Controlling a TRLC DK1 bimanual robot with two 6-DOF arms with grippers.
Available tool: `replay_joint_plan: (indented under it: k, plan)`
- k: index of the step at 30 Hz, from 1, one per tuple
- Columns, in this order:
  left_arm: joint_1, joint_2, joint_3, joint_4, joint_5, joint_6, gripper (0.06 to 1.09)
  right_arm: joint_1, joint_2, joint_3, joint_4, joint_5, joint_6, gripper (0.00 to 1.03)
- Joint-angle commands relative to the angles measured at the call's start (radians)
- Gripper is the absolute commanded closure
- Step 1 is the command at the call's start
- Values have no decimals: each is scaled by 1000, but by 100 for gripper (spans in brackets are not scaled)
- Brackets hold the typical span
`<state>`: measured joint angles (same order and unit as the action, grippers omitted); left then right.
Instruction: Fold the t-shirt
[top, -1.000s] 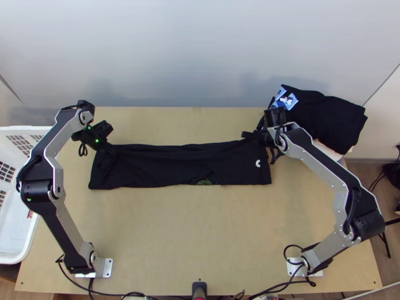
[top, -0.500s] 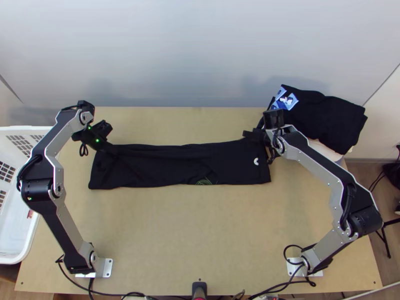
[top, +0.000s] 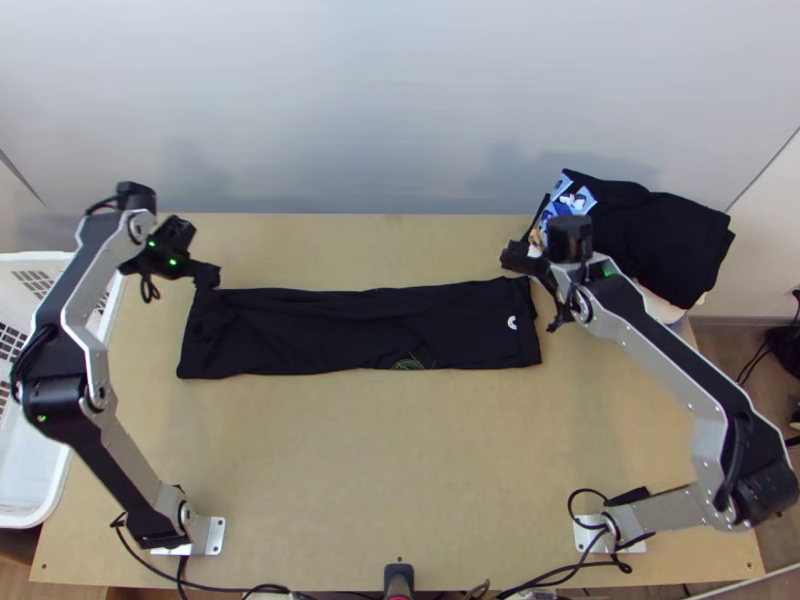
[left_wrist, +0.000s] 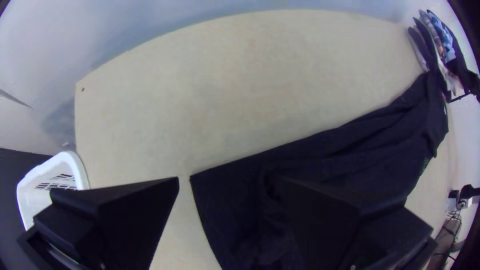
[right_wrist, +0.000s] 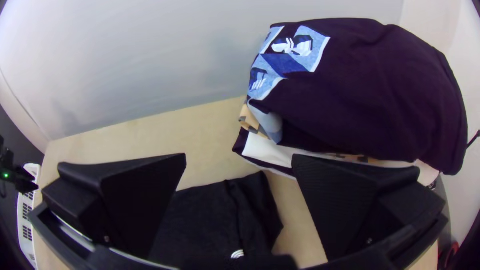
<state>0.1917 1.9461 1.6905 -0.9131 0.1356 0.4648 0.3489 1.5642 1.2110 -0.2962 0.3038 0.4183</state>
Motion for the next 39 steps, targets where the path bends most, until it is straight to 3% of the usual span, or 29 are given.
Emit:
replay_joint_plan:
  k: [1,3,8,16,18,21,25,34,37,39]
  plan:
    - [2,-93,-2,-101,-11,-3,10,7,-102,-79,5,12,7,5]
    - [-57,-150,-18,-155,-90,-3,10,9,-121,-96,3,11,11,5]
    - [-179,-225,-84,-228,-179,-20,11,9,-132,-111,2,11,25,5]
    - [-271,-217,-307,-165,-409,-17,15,-2,-130,-79,-8,11,23,5]
    - [-264,-202,-322,-129,-427,-17,16,-10,-132,-80,-8,11,23,5]
    - [-261,-199,-354,-43,-450,5,26,-11,-130,-88,-8,9,23,5]
    - [-253,-176,-371,68,-487,25,26,-8,-130,-96,-6,11,28,5]
    - [-253,-113,-361,146,-504,49,28,-8,-127,-107,-3,9,36,5]
    - [-252,-101,-351,180,-502,52,74,-10,-130,-111,-3,9,36,5]
    - [-250,-93,-341,187,-502,52,96,-10,-133,-116,-3,9,36,5]
